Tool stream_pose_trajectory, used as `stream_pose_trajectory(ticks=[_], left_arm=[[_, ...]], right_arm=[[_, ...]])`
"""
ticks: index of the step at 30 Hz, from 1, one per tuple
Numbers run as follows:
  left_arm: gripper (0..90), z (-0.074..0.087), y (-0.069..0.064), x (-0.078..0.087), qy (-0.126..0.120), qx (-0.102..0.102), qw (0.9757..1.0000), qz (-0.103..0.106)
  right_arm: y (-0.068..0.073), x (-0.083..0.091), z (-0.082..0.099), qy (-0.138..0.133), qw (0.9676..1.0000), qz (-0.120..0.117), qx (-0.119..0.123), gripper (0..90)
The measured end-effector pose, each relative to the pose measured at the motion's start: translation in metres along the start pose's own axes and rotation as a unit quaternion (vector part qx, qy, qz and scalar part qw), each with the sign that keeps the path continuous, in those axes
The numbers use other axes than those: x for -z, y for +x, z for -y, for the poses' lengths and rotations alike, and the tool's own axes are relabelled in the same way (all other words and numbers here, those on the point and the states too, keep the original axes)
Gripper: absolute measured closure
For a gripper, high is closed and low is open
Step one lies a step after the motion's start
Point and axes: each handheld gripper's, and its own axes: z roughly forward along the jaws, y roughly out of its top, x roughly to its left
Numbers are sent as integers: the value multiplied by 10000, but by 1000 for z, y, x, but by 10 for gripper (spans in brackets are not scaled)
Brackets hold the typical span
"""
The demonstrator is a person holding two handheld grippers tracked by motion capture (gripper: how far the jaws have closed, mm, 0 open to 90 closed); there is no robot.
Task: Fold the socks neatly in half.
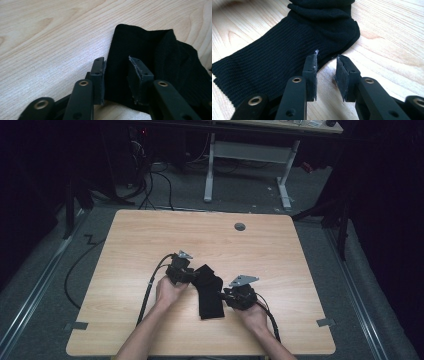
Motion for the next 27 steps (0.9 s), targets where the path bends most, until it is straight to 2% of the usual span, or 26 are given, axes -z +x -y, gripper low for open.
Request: stream_pose_trajectory(ticks=[1,5,8,16,19,23,27], left_arm=[[692,0,2,0,-2,54,10000,79],[778,0,4,3,-81,32,9999,81],[814,0,3,5,-115,-27,9999,78],[829,-2,-4,13,-344,-173,9992,118],[830,-4,-7,20,-490,-315,9981,177],[834,-5,-12,27,-629,-462,9967,213],[836,-5,-15,30,-697,-510,9959,254]], right_arm=[[0,0,0,13,10000,4,10,707],[-1,0,-1,17,10000,16,-5,707],[-4,3,-2,-123,9997,-42,-185,709],[-5,8,-6,-277,9993,-91,-247,730],[-5,10,-7,-315,9991,-87,-283,742],[-4,15,-16,-423,9988,-94,-226,751],[-1,17,-28,-539,9983,-140,-187,764]])
